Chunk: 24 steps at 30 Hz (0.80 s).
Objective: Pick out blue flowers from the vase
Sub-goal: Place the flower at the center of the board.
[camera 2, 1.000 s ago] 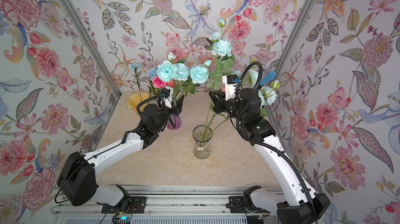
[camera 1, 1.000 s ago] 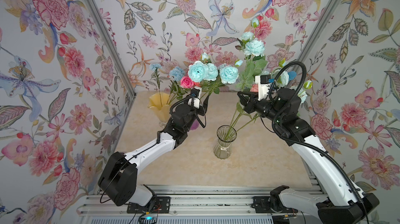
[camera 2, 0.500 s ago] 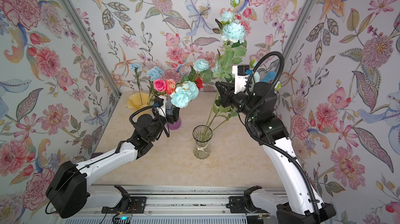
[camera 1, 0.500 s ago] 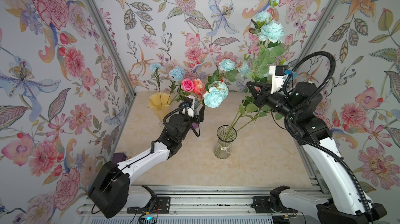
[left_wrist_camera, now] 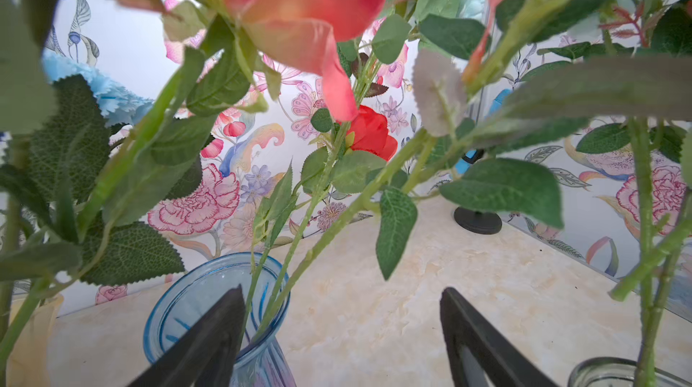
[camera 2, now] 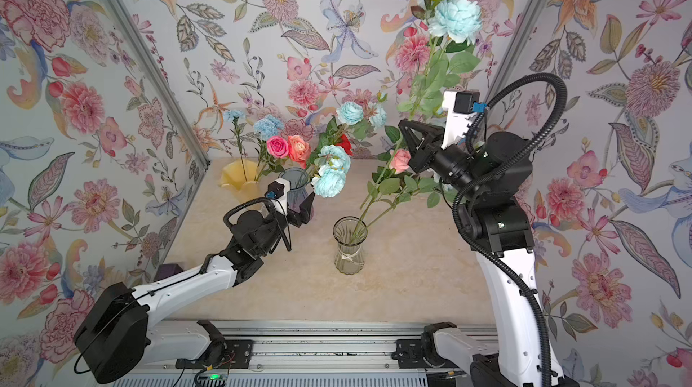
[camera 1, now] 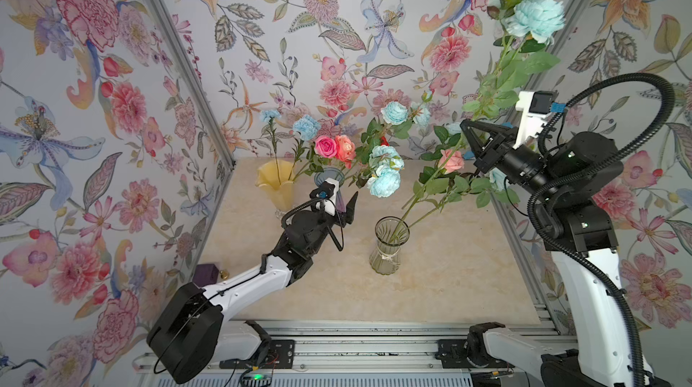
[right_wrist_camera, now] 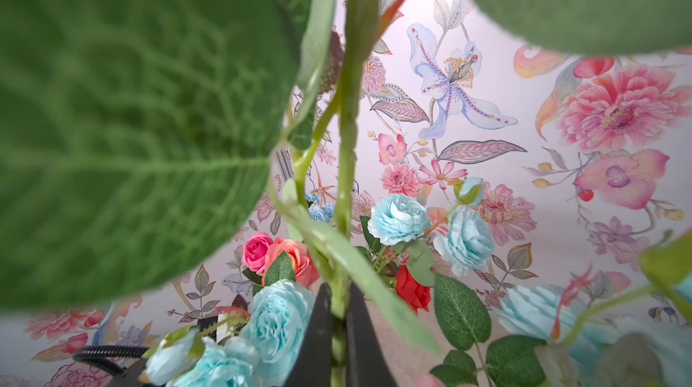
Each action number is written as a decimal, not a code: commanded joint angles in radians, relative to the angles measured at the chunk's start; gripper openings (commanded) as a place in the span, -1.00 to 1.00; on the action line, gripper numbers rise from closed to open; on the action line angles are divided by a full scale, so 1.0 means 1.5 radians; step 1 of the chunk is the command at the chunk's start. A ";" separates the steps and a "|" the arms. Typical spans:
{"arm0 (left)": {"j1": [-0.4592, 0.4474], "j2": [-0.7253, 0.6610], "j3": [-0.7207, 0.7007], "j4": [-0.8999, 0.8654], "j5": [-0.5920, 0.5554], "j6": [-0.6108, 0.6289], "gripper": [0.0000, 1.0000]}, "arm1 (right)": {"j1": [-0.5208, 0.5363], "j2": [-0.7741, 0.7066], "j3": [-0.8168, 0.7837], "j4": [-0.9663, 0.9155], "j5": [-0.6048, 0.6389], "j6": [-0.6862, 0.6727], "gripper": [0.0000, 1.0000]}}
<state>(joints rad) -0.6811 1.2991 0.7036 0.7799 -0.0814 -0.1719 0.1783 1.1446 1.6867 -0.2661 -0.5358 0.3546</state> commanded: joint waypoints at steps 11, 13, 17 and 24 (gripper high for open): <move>-0.009 -0.008 -0.073 0.083 -0.013 0.032 0.89 | -0.109 -0.073 -0.009 0.011 -0.172 0.118 -1.00; -0.009 -0.008 -0.074 0.081 -0.019 0.039 0.92 | -0.146 -0.094 -0.036 0.011 -0.211 0.142 -1.00; -0.009 -0.005 -0.077 0.085 -0.019 0.042 0.92 | -0.209 -0.133 -0.085 0.011 -0.280 0.173 -1.00; -0.008 0.000 -0.076 0.087 -0.017 0.045 0.93 | -0.343 -0.190 -0.141 -0.075 -0.343 0.131 -1.00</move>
<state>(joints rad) -0.6868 1.2984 0.5976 0.8764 -0.0906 -0.1188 -0.3073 0.8825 1.4979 -0.3019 -0.9966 0.5861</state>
